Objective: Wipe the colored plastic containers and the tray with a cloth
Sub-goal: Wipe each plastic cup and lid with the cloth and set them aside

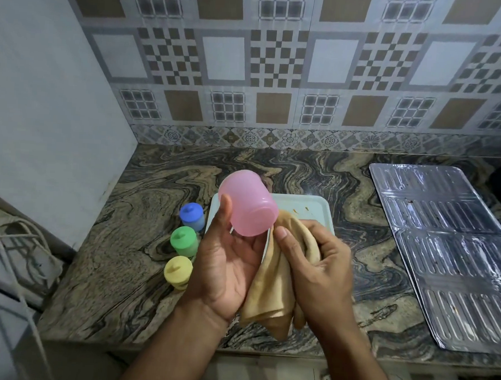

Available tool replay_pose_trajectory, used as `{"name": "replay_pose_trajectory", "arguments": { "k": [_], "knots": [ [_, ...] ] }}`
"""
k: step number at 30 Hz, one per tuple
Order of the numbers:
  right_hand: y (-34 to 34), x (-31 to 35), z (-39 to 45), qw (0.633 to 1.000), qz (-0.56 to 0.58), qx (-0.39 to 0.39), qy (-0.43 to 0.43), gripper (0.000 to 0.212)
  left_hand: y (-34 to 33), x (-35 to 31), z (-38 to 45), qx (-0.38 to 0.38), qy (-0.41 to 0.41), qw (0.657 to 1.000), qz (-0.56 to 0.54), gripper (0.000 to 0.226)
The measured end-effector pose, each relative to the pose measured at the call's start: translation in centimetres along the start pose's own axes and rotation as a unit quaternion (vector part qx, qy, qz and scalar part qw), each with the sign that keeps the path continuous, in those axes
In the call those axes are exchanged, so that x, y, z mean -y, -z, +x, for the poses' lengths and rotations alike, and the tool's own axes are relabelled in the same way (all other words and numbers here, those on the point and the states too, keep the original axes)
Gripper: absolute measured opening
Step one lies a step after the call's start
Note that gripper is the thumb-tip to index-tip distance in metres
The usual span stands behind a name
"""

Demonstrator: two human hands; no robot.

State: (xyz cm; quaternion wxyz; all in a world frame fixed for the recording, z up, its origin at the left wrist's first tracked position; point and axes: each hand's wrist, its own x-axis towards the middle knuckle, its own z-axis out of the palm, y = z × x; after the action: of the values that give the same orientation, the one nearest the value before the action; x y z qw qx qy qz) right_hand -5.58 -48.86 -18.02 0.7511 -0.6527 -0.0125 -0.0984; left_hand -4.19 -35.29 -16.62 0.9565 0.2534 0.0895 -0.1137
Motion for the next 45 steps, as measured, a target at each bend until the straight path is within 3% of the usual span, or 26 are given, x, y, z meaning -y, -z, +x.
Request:
{"name": "replay_pose_trajectory", "arguments": {
  "k": [5,6,10,15,18,22,25,30,36,42,45],
  "knots": [
    [0.3,-0.5,-0.3,1.0,-0.007,0.023,-0.018,0.003,0.4,-0.4,0.8,-0.067,-0.086,0.992,0.057,0.032],
    [0.4,-0.6,-0.3,0.999,-0.016,0.026,-0.012,0.003,0.6,-0.4,1.1,-0.08,-0.098,0.989,0.08,0.035],
    [0.2,-0.8,0.0,1.0,-0.018,-0.002,0.003,0.007,2.1,-0.3,1.7,-0.069,-0.145,0.972,0.173,0.085],
    [0.9,-1.6,1.9,0.997,-0.011,-0.07,-0.014,0.013,3.2,-0.5,2.1,-0.041,-0.191,0.933,0.304,0.084],
    [1.4,-1.8,2.7,0.997,-0.024,-0.073,-0.012,0.008,5.4,-2.2,4.4,-0.095,-0.223,0.87,0.43,0.078],
    [1.6,-1.9,3.1,0.996,-0.044,-0.07,-0.02,0.004,9.6,-6.9,10.5,-0.184,-0.228,0.73,0.617,0.067],
    [1.6,-2.0,3.3,0.995,-0.054,-0.074,-0.033,0.004,11.3,-10.3,15.5,-0.226,-0.184,0.634,0.716,0.063],
    [1.7,-2.3,3.4,0.991,-0.079,-0.094,-0.048,0.008,14.2,-12.7,21.1,-0.224,-0.096,0.516,0.821,0.066],
    [2.1,-2.2,3.2,0.989,-0.082,-0.103,-0.068,0.019,16.8,-12.5,23.4,-0.234,-0.03,0.45,0.861,0.063],
    [2.8,-1.6,3.3,0.984,-0.116,-0.113,-0.071,0.022,17.8,-12.2,24.1,-0.211,-0.021,0.446,0.87,0.069],
    [3.1,-1.4,3.5,0.983,-0.123,-0.118,-0.072,0.023,17.3,-12.1,24.2,-0.203,-0.017,0.421,0.884,0.088]
  ]
}}
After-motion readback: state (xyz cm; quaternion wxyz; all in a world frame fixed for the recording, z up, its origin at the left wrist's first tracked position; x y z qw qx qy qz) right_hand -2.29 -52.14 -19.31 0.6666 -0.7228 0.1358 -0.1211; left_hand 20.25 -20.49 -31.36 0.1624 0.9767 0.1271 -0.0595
